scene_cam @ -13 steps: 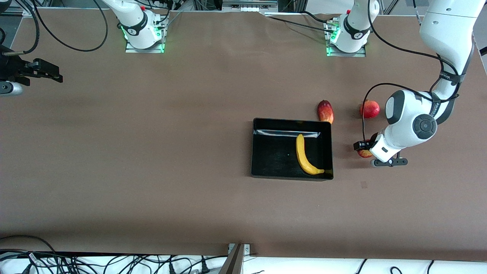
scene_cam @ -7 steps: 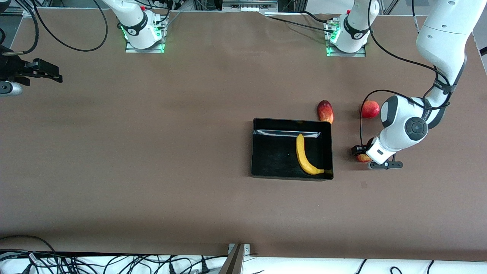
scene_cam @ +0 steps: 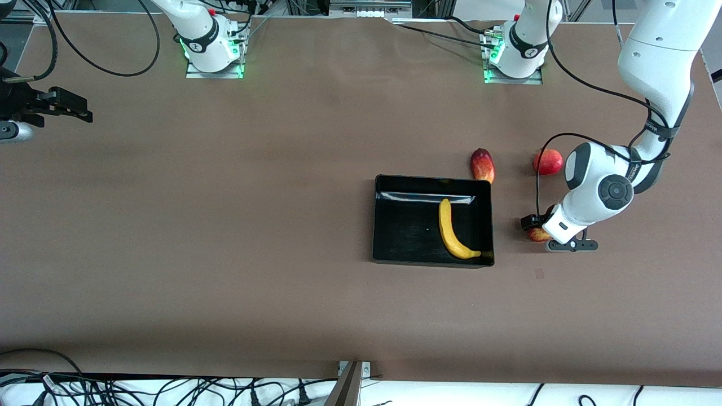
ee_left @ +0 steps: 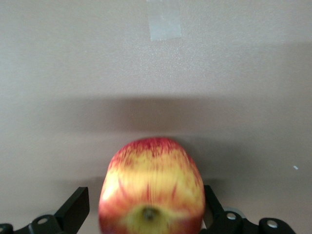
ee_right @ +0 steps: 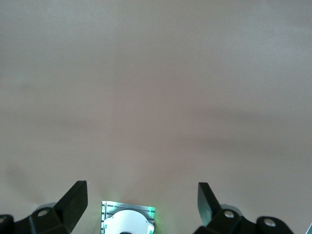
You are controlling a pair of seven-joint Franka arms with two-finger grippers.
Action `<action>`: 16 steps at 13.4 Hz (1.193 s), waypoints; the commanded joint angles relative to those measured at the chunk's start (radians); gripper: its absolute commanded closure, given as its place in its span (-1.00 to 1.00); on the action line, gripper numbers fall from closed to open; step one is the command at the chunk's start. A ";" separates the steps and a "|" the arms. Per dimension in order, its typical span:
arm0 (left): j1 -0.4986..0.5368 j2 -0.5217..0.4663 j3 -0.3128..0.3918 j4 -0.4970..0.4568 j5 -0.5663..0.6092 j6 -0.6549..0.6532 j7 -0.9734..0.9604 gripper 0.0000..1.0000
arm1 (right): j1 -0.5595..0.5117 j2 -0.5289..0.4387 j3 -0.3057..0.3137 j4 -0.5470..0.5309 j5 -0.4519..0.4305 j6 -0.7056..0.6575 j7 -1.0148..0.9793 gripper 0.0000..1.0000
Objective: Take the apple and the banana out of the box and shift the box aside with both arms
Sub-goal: 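Move the left gripper back over the banana in the tray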
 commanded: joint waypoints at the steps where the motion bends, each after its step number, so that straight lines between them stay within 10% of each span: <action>1: -0.095 -0.152 0.004 0.068 -0.068 -0.282 -0.088 -1.00 | -0.013 0.006 0.005 0.016 0.019 -0.010 0.006 -1.00; 4: -0.220 -0.176 0.021 0.160 -0.216 -0.320 -0.292 -1.00 | -0.013 0.006 0.005 0.014 0.019 -0.012 0.006 -1.00; 16: -0.424 0.061 0.048 0.232 -0.185 -0.090 -0.618 -1.00 | -0.013 0.006 0.006 0.016 0.019 -0.010 0.006 -1.00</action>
